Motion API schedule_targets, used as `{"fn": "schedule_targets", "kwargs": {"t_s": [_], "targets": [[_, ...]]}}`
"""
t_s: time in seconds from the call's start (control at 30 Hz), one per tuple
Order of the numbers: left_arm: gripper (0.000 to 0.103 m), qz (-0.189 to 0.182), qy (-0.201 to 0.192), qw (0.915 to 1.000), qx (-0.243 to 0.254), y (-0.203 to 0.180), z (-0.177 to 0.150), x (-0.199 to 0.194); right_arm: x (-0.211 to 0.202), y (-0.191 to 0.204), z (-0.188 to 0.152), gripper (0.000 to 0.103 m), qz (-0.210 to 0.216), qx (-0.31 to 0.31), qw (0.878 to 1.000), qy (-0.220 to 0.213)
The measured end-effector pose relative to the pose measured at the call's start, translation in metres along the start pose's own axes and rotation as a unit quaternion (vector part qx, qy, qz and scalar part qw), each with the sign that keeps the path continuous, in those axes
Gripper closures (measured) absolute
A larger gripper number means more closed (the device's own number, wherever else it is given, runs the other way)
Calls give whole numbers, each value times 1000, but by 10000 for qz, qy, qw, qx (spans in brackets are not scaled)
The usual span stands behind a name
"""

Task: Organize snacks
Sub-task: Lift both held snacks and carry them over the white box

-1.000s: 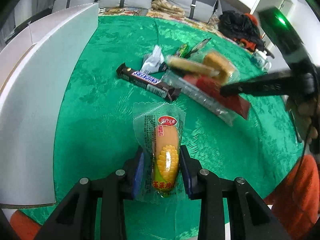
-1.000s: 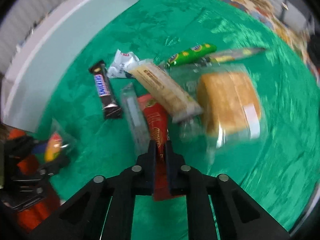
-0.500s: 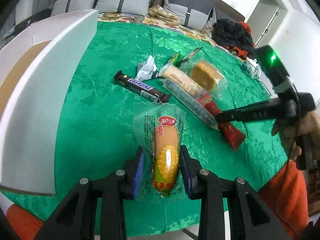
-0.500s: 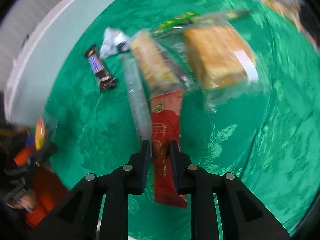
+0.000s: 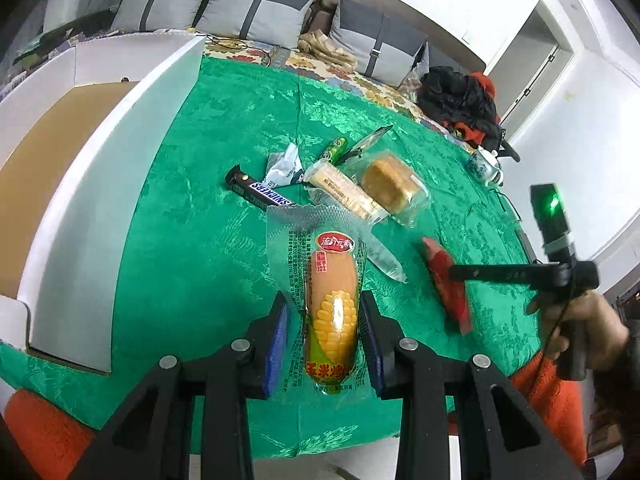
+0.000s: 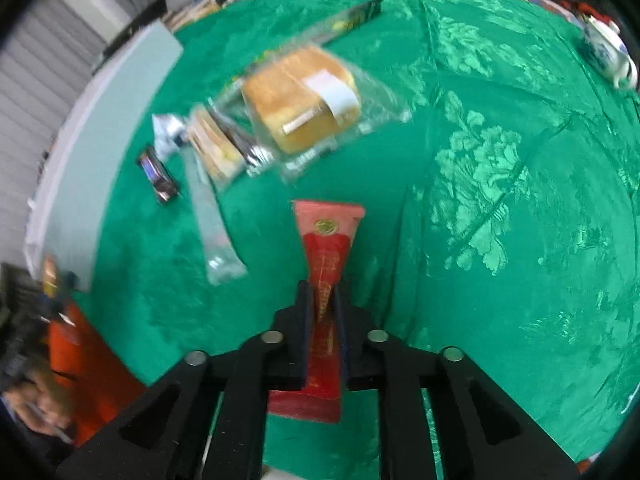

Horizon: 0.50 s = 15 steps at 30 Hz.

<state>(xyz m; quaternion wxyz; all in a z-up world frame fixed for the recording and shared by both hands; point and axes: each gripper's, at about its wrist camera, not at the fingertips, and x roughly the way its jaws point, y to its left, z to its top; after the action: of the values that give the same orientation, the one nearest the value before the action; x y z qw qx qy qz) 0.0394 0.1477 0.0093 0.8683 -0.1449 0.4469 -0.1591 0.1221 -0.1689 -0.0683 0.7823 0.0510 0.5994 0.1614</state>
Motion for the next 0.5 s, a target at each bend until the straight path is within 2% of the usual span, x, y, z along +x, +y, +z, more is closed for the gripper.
{"fn": "schedule_targets", "kwargs": {"t_s": [0.03,0.07,0.1,0.13,0.17,0.2,0.3,0.33,0.43,0.5], "targets": [[70,12,-7,10000,2,0,0,-1,-1,1,-4,50,-38,-51,10000,16],[70,24,-6,10000,-3,0,-1,-1,-2,4,-7,46,-70,-126,9999,-1],[70,38,1,10000,-8,0,-1,-1,-4,7,-8,46,-105,-203,9997,-52],[70,52,7,10000,-14,0,-2,0,-3,8,-10,52,-124,-280,9995,-38],[70,63,18,10000,-31,0,-2,0,2,11,-10,64,-190,-367,9991,81],[70,64,20,10000,-46,1,-2,-1,9,15,-12,91,-328,-465,9980,281],[70,6,-30,9998,-183,5,2,-11,4,23,-10,92,-627,-483,9965,258],[70,-79,-82,9996,-266,7,4,-19,-3,26,-9,92,-576,-412,9974,149],[70,-299,-381,9979,-423,14,21,-51,-43,56,-2,92,-92,-421,9986,-297],[70,-251,-600,9969,-449,23,36,-74,-65,93,9,92,326,-564,9962,-584]]}}
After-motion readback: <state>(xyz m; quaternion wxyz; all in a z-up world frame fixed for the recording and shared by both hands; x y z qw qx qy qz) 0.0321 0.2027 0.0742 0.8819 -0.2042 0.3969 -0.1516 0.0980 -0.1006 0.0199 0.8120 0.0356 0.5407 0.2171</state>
